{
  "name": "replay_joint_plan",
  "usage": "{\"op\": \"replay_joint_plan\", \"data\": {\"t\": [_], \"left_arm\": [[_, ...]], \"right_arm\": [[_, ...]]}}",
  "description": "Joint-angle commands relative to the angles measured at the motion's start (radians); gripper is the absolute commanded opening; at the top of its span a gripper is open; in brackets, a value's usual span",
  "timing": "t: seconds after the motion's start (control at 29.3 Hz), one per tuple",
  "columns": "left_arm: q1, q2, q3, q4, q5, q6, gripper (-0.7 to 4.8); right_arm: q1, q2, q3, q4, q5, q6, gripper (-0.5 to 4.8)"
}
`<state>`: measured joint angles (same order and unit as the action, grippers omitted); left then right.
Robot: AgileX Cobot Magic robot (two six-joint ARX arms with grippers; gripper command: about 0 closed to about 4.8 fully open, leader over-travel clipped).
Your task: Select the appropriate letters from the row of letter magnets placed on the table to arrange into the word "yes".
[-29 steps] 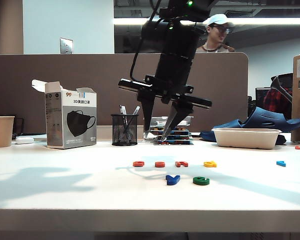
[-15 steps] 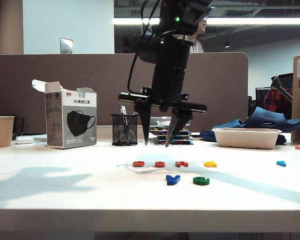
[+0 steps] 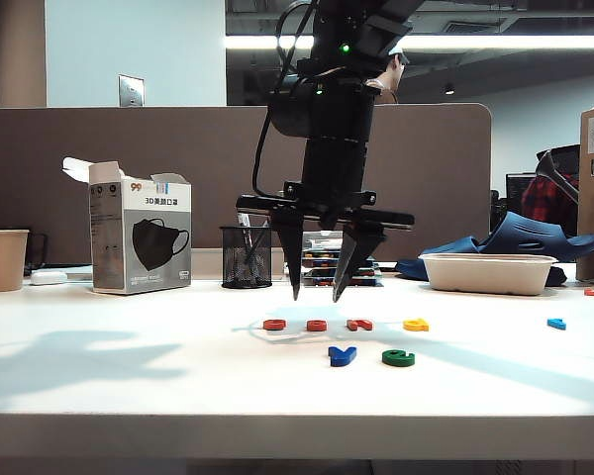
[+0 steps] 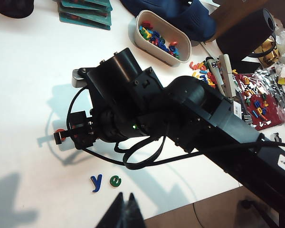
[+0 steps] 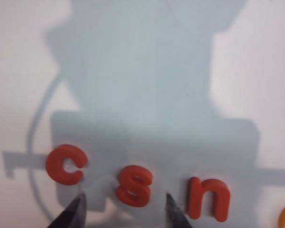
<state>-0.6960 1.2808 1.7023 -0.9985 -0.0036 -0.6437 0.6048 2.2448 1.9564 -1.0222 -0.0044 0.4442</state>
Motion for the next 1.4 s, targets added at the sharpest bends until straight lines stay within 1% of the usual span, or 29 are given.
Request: {"op": "replay_joint_plan", "data": {"t": [0.03, 0.34, 0.58, 0.65, 1.09, 1.13, 1.16, 1.4], "left_arm": [[0.0, -0.003, 0.004, 0.013, -0.001, 0.008, -0.05], [0.0, -0.003, 0.004, 0.013, -0.001, 0.008, -0.05], [0.0, -0.003, 0.004, 0.013, -0.004, 0.008, -0.05], [0.0, -0.003, 0.004, 0.013, -0.004, 0.008, -0.05], [0.0, -0.003, 0.004, 0.013, -0.004, 0.008, -0.05], [0.0, -0.003, 0.004, 0.013, -0.004, 0.008, -0.05], [0.0, -0.003, 0.004, 0.013, -0.004, 0.008, -0.05], [0.0, -0.003, 0.004, 0.013, -0.003, 0.008, -0.05]], "right_arm": [[0.001, 0.021, 0.005, -0.008, -0.043, 0.001, 2.1], [0.005, 0.038, 0.005, -0.019, -0.019, 0.001, 2.1], [0.003, 0.044, 0.005, 0.001, -0.012, 0.001, 2.09], [0.003, 0.044, 0.005, 0.003, 0.008, 0.001, 2.07], [0.004, 0.044, 0.005, -0.01, 0.003, 0.001, 1.96], [0.004, 0.044, 0.005, -0.013, 0.003, 0.001, 1.6], [0.004, 0.044, 0.005, -0.014, 0.003, 0.001, 1.48], [0.004, 0.044, 0.005, -0.013, 0.003, 0.001, 1.36]]}}
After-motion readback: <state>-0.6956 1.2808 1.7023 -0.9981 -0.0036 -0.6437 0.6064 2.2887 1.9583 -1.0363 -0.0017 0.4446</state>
